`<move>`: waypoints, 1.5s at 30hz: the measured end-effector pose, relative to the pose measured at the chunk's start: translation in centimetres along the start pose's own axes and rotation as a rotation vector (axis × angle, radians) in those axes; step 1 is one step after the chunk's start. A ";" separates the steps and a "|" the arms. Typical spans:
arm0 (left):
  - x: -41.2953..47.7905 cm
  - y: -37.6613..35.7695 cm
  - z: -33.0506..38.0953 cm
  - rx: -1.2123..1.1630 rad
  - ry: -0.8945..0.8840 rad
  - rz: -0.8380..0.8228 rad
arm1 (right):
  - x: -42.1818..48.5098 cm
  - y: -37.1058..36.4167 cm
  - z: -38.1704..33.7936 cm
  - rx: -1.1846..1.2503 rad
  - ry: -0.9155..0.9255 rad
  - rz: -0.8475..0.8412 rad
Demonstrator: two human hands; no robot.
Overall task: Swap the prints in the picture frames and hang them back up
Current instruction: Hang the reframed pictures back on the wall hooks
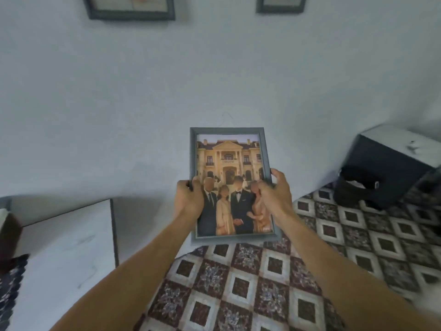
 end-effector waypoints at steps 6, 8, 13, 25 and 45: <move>-0.2 -13.1 5.9 -0.025 -0.126 -0.116 | 6.2 11.3 1.1 0.094 -0.037 0.105; -0.5 -17.1 7.8 -0.016 -0.164 -0.155 | 7.9 14.4 1.8 0.113 -0.044 0.142; -1.3 -25.8 11.4 0.014 -0.231 -0.288 | 11.7 21.5 3.6 0.174 -0.040 0.257; 4.2 -42.5 18.7 0.026 -0.382 -0.465 | 24.1 32.4 4.3 0.172 0.049 0.448; 17.3 -63.5 33.3 0.011 -0.736 -0.563 | 48.2 44.9 -2.2 0.085 0.214 0.583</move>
Point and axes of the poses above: each hand's wrist, its own x-axis towards the middle knuckle, its own y-axis out of the back of the hand, z = x × y, the point moved 6 cm from there along x, towards the middle knuckle, and after that the axes turned 10 degrees about -x, right-handed, at the moved point
